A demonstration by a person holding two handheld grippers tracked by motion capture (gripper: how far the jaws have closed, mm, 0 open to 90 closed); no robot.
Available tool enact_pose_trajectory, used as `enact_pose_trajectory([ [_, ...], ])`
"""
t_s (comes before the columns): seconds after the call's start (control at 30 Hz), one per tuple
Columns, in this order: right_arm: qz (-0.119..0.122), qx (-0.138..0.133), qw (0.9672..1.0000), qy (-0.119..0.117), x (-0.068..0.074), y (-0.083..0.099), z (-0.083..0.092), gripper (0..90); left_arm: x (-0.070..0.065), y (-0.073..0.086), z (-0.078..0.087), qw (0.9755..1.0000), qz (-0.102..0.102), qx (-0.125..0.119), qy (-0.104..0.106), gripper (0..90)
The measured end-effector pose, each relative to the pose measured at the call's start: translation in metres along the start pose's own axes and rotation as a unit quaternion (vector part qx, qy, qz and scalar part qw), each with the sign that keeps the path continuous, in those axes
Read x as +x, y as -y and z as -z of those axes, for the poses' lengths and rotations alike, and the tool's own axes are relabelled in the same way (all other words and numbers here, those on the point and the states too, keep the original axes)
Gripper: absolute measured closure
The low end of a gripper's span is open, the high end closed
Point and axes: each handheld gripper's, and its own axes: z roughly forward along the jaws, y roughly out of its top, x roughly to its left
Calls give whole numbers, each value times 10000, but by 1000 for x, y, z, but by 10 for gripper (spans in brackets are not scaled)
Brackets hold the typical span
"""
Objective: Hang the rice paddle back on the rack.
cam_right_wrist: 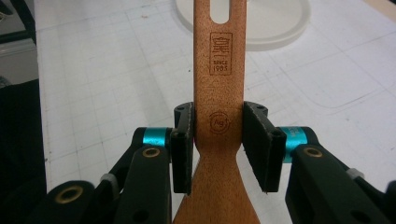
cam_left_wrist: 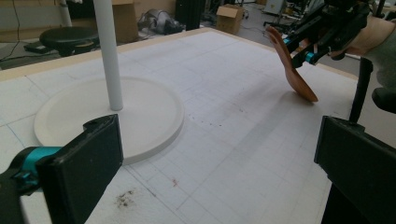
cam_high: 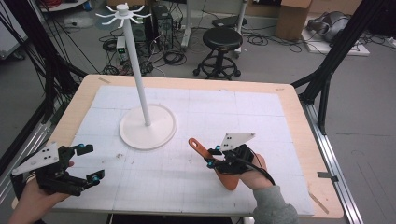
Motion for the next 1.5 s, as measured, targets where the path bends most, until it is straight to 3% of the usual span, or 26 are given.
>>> enact_pose_trajectory([
  [0.53,144,-514,9986,-23,-4,-2,24,642,0,-1,1,10000,-21,15,-22,17],
  [0.9,207,-1026,9945,11,-6,-2,39,642,1,-1,2,10000,-7,-10,-26,17],
  [1.27,155,-1304,9913,-24,-8,-1,45,642,1,-1,3,10000,-15,-26,-36,17],
  [1.5,-24,-1369,9906,-8,-9,0,49,642,0,-3,3,10000,-18,-70,2,17],
])
